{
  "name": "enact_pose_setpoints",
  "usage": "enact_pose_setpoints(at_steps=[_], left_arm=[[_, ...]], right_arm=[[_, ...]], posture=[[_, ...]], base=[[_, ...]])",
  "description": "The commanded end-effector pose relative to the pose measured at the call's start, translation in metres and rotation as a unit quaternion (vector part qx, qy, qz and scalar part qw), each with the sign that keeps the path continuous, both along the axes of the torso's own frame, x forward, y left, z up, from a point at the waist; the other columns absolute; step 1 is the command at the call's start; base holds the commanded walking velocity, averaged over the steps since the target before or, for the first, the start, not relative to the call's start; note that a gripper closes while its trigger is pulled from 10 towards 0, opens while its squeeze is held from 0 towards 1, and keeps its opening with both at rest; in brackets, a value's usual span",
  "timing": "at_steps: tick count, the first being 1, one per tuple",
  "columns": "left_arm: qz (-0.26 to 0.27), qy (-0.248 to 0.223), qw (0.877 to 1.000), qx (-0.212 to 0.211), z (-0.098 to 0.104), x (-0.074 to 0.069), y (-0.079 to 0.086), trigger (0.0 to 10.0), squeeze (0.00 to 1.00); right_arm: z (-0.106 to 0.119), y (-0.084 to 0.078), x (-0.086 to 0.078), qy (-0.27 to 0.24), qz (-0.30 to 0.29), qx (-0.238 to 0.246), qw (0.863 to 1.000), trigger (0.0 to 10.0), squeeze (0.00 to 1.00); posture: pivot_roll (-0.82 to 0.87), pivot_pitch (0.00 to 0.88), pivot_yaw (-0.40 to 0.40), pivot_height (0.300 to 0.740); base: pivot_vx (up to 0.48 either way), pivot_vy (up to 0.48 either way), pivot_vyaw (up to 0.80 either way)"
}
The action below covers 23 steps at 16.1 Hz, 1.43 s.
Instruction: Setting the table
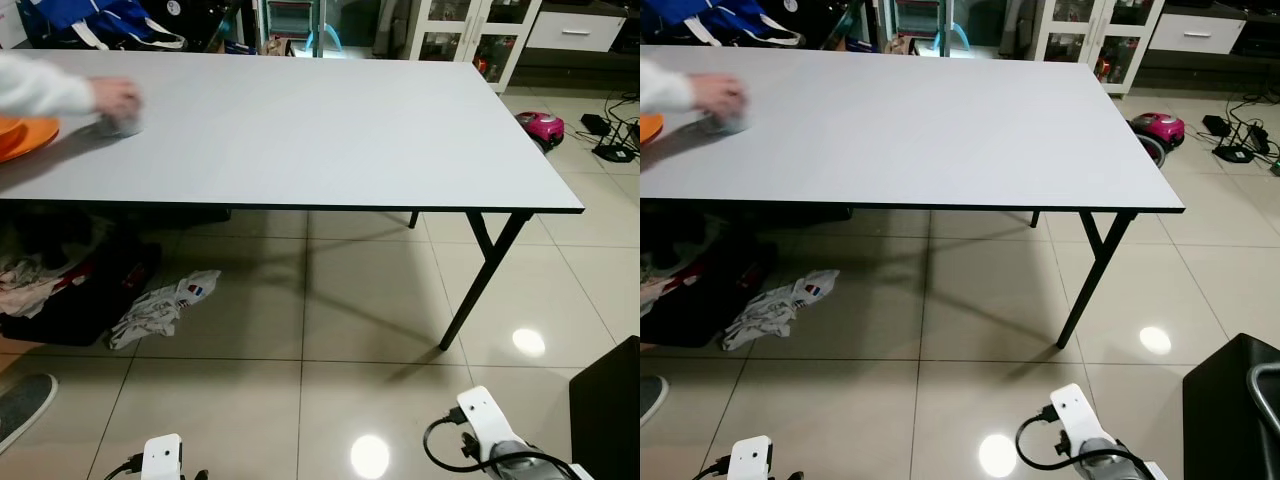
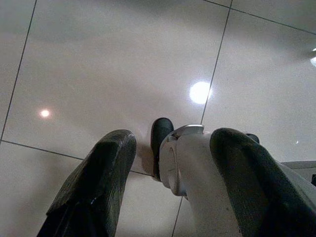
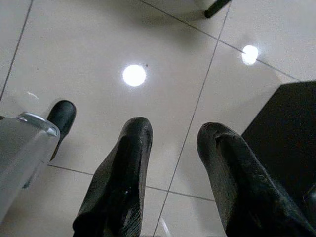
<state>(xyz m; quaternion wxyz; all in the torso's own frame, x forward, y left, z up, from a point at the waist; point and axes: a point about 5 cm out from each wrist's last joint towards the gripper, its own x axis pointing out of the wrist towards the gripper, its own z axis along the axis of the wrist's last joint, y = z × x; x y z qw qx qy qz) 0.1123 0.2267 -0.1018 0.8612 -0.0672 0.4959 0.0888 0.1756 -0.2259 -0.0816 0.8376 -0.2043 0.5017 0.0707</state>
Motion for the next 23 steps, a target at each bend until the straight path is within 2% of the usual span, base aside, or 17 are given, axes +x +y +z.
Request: enact_pose_setpoints(at_steps=[1, 14, 17, 23], left_arm=[[-0.003, 0.002, 1.000, 0.002, -0.0003, 0.0012, -0.0019, 10.0, 0.00], [-0.010, 0.002, 1.000, 0.004, 0.0000, 0.0040, -0.0037, 10.0, 0.00], [-0.013, 0.023, 1.000, 0.010, -0.0016, 0.0002, -0.0025, 10.0, 0.00], [-0.005, 0.028, 1.000, 0.008, -0.0020, -0.0012, -0.0015, 10.0, 0.00]], right_arm=[[0.0014, 0.0023, 0.0042, 0.000, 0.012, -0.002, 1.000, 10.0, 0.00], [-0.0010, 0.0103, 0.0030, 0.006, 0.032, -0.003, 0.999, 10.0, 0.00], [-0.0014, 0.0100, 0.0020, 0.007, 0.034, -0.009, 0.999, 10.0, 0.00], [-0.0040, 0.0120, -0.0025, 0.012, 0.034, -0.013, 0.999, 10.0, 0.00]], posture=[[-0.12, 0.000, -0.033, 0.740], [-0.12, 0.000, -0.021, 0.740], [-0.12, 0.000, -0.018, 0.740], [-0.11, 0.000, -0.009, 0.740]], base=[[0.000, 0.000, 0.00], [0.000, 0.000, 0.00], [0.000, 0.000, 0.00], [0.000, 0.480, 0.00]])
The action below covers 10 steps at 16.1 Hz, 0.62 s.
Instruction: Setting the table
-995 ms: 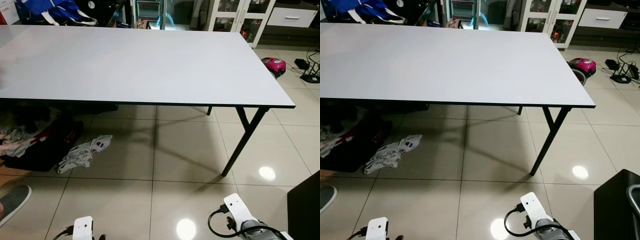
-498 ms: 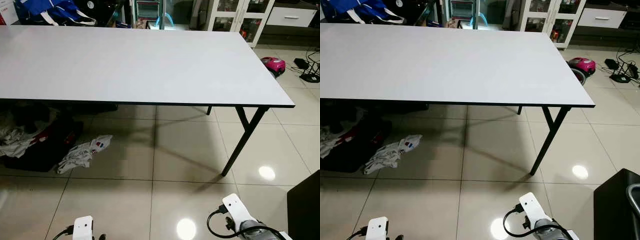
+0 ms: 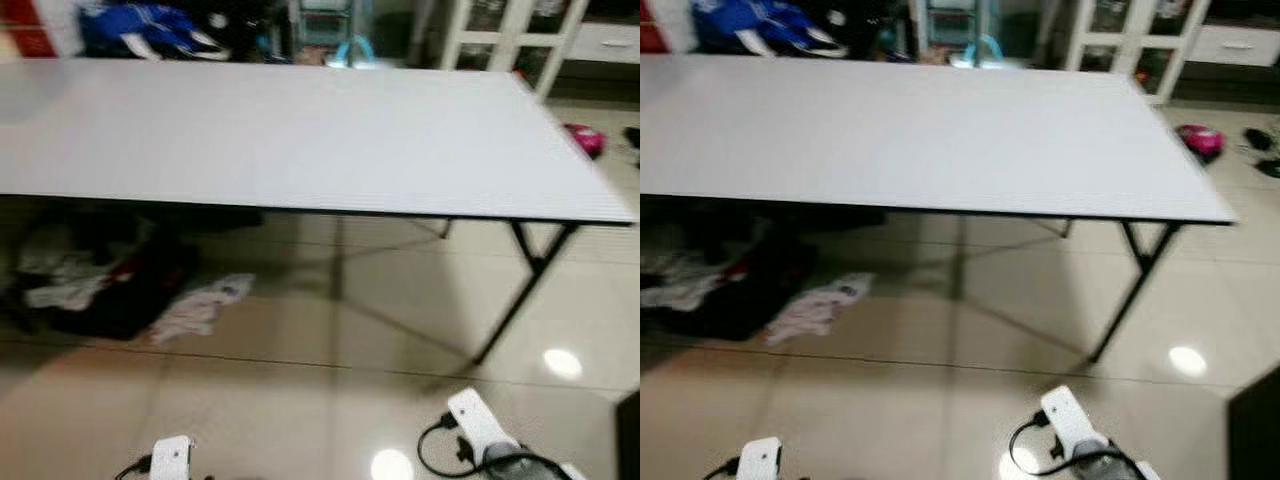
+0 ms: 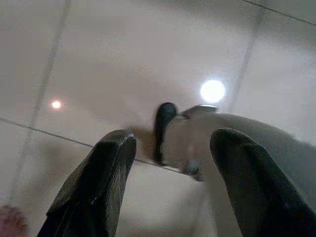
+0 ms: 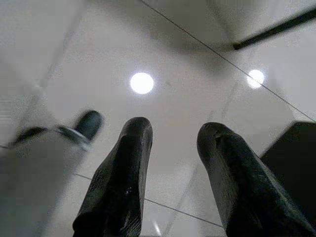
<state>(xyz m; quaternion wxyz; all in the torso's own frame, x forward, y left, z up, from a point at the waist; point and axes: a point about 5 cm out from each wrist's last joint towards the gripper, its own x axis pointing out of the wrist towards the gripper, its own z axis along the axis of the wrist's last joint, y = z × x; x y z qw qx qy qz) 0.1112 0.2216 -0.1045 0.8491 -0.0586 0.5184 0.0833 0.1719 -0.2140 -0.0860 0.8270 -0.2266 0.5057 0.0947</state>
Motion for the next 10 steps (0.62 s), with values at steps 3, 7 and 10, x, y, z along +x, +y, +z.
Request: enact_pose_setpoints(at_steps=[3, 7, 10], left_arm=[[0.007, 0.002, 1.000, 0.006, 0.0010, 0.0001, 0.0052, 10.0, 0.00], [0.004, 0.001, 1.000, 0.007, 0.0016, 0.0016, 0.0063, 10.0, 0.00], [0.002, 0.000, 1.000, 0.007, 0.0019, 0.0028, 0.0062, 10.0, 0.00]], right_arm=[[-0.0011, 0.0008, -0.0018, 0.003, 0.000, -0.007, 1.000, 10.0, 0.00], [-0.0022, 0.0010, -0.0040, 0.005, -0.003, -0.013, 1.000, 10.0, 0.00], [-0.0026, 0.0008, -0.0051, 0.006, -0.005, -0.014, 1.000, 10.0, 0.00]], posture=[[-0.11, 0.003, -0.003, 0.740], [-0.11, 0.006, 0.003, 0.740], [-0.11, 0.008, 0.006, 0.740]], base=[[0.000, 0.480, 0.00], [0.000, 0.480, 0.00], [0.000, 0.480, 0.00]])
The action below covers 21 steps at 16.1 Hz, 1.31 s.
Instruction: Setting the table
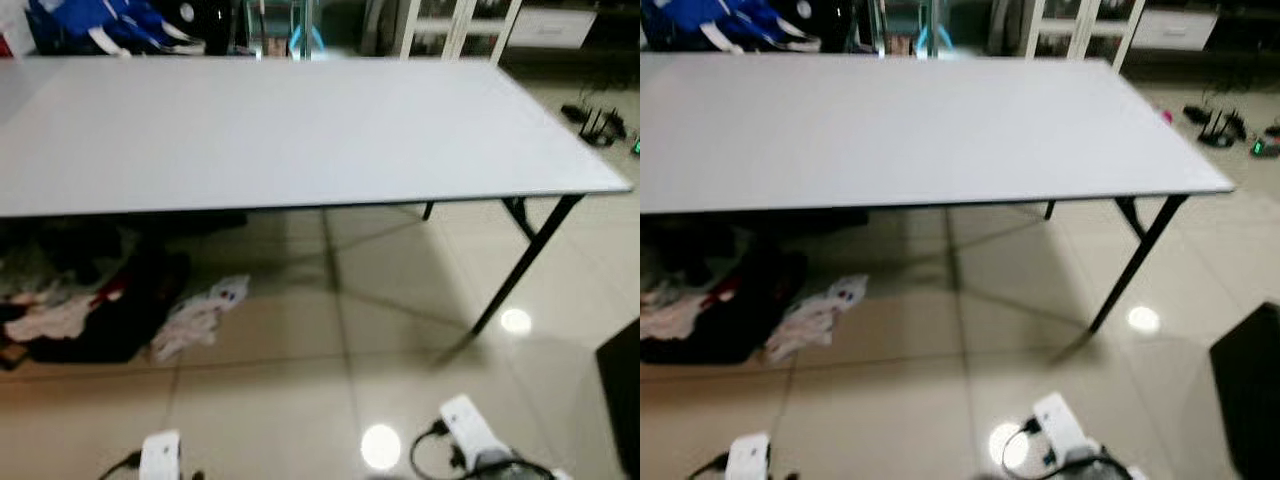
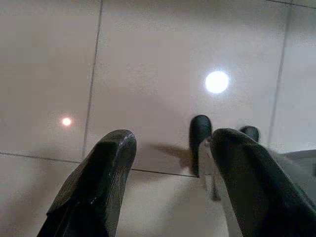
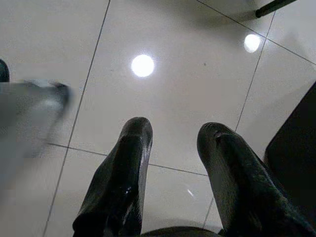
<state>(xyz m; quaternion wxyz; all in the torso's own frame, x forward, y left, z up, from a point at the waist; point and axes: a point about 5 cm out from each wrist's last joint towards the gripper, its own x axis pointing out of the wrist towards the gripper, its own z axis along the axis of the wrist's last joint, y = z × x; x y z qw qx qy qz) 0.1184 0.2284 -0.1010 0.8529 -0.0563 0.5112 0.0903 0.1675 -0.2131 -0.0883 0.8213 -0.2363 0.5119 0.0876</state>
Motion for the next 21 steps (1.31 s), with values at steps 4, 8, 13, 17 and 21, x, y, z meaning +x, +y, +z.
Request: enact_pose_setpoints(at_steps=[4, 8, 13, 17, 21], left_arm=[[-0.006, 0.006, 1.000, 0.000, -0.0012, -0.0023, -0.0021, 10.0, 0.00], [-0.006, 0.005, 1.000, -0.001, -0.0012, -0.0014, -0.0029, 10.0, 0.00], [-0.007, 0.004, 1.000, -0.002, -0.0009, -0.0006, -0.0031, 10.0, 0.00], [-0.009, -0.009, 1.000, -0.004, 0.0005, 0.0036, -0.0041, 10.0, 0.00], [-0.011, -0.011, 1.000, -0.005, 0.0006, 0.0046, -0.0051, 10.0, 0.00]], right_arm=[[-0.0010, 0.0001, -0.0021, 0.002, -0.005, 0.001, 1.000, 10.0, 0.00], [-0.0017, 0.0009, -0.0035, 0.003, -0.006, 0.002, 1.000, 10.0, 0.00], [-0.0021, 0.0012, -0.0044, 0.004, -0.007, 0.002, 1.000, 10.0, 0.00], [-0.0021, -0.0007, -0.0053, 0.005, -0.007, 0.001, 1.000, 10.0, 0.00], [-0.0016, -0.0006, -0.0040, 0.003, -0.007, 0.001, 1.000, 10.0, 0.00]], posture=[[-0.11, 0.012, 0.007, 0.740], [-0.11, 0.012, 0.008, 0.740], [-0.11, 0.013, 0.006, 0.740], [-0.11, 0.012, 0.003, 0.740], [-0.11, 0.012, 0.003, 0.740]], base=[[0.000, 0.480, 0.00], [0.000, 0.480, 0.00], [0.000, 0.480, 0.00], [0.000, 0.240, 0.00], [0.000, 0.000, 0.00]])
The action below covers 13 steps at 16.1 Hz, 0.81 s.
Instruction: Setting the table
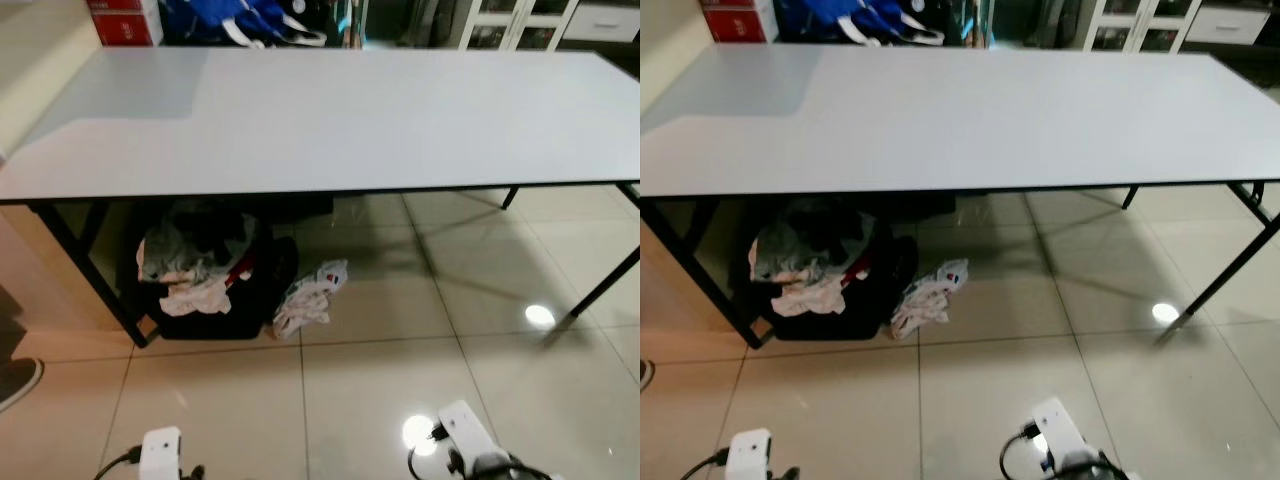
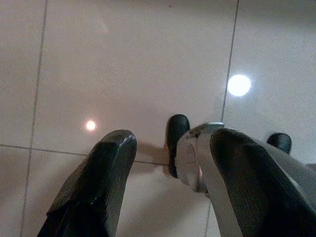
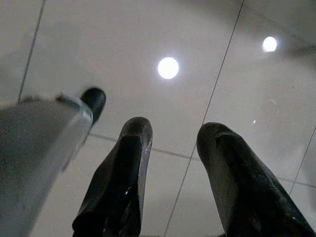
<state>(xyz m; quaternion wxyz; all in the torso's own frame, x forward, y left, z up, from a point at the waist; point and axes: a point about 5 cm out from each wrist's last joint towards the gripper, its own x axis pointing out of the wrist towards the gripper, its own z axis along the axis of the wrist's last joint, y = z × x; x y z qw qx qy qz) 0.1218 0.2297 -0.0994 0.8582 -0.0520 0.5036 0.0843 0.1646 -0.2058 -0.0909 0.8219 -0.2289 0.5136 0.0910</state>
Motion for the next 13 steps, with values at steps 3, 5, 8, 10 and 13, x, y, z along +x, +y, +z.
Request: enact_pose_setpoints(at_steps=[3, 5, 8, 10, 13], left_arm=[[-0.005, -0.002, 1.000, -0.006, -0.0012, 0.0009, -0.0069, 10.0, 0.00], [-0.006, -0.001, 1.000, -0.005, -0.0013, 0.0005, -0.0070, 10.0, 0.00], [-0.007, 0.000, 1.000, -0.005, -0.0015, 0.0002, -0.0073, 10.0, 0.00], [-0.009, 0.001, 1.000, -0.004, -0.0017, -0.0002, -0.0077, 10.0, 0.00], [-0.016, 0.003, 1.000, -0.004, -0.0018, 0.0004, -0.0089, 10.0, 0.00]], right_arm=[[0.0012, -0.0075, -0.0005, 0.001, -0.004, -0.006, 1.000, 10.0, 0.00], [0.0011, -0.0071, -0.0005, 0.001, -0.004, -0.006, 1.000, 10.0, 0.00], [0.0010, -0.0060, -0.0002, 0.002, -0.004, -0.005, 1.000, 10.0, 0.00], [0.0009, -0.0042, 0.0005, 0.002, -0.003, -0.004, 1.000, 10.0, 0.00], [0.0013, -0.0007, 0.0031, 0.001, -0.001, -0.003, 1.000, 10.0, 0.00]], posture=[[-0.11, 0.014, 0.002, 0.740], [-0.10, 0.016, 0.002, 0.740], [-0.10, 0.017, 0.003, 0.740], [-0.10, 0.017, 0.003, 0.740], [-0.11, 0.016, 0.005, 0.740]], base=[[0.000, 0.000, 0.00], [0.000, 0.000, 0.00], [0.000, 0.000, 0.00], [0.000, 0.000, 0.00], [0.000, 0.000, 0.00]])
